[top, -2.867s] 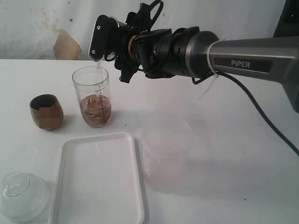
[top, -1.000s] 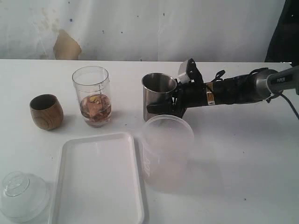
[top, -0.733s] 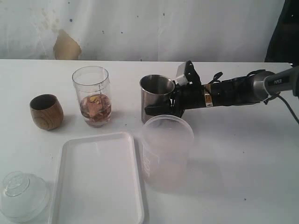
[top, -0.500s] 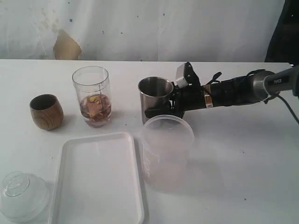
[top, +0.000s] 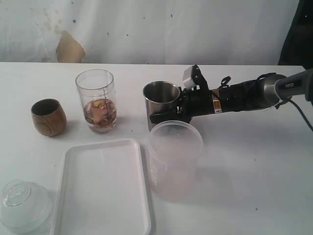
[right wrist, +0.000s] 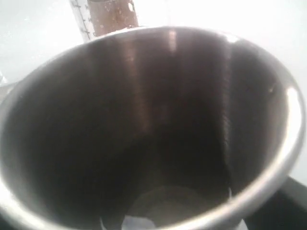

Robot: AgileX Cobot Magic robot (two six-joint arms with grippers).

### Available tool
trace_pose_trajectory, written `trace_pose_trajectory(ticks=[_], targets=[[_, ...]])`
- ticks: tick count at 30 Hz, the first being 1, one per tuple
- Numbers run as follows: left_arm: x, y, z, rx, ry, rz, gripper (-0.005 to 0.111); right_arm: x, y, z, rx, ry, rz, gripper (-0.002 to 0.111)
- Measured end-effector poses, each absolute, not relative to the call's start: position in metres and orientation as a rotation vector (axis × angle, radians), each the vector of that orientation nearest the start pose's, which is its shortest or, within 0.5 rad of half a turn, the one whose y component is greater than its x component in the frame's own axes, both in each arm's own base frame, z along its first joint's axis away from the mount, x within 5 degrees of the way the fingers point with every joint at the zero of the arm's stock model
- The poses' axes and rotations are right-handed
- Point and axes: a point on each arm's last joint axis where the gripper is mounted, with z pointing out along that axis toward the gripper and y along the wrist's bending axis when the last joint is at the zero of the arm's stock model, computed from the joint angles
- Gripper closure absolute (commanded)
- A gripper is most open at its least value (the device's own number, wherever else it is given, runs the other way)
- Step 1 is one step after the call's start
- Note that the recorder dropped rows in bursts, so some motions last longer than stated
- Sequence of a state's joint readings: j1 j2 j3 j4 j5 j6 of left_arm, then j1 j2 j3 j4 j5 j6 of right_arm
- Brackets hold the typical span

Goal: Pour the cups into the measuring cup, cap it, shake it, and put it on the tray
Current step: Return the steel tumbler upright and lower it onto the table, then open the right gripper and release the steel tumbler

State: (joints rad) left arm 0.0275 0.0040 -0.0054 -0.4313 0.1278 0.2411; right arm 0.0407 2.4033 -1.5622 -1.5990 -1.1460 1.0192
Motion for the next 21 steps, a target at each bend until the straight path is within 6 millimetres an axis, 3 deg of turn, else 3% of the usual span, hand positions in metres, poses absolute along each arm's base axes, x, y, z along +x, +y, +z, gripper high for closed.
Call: trace_pose_trajectory(ticks=[6, 21], targets=[[0.057, -0.003, 0.204, -0.13, 1.596, -0.167, 0.107, 0.453, 0.102, 0.101, -1.05, 1.734, 1.041, 0.017], [0.057, -0.003, 0.204, -0.13, 1.596, -0.167, 0.107, 0.45, 0.095, 0.112, -1.07, 1.858, 1.03, 0.017]])
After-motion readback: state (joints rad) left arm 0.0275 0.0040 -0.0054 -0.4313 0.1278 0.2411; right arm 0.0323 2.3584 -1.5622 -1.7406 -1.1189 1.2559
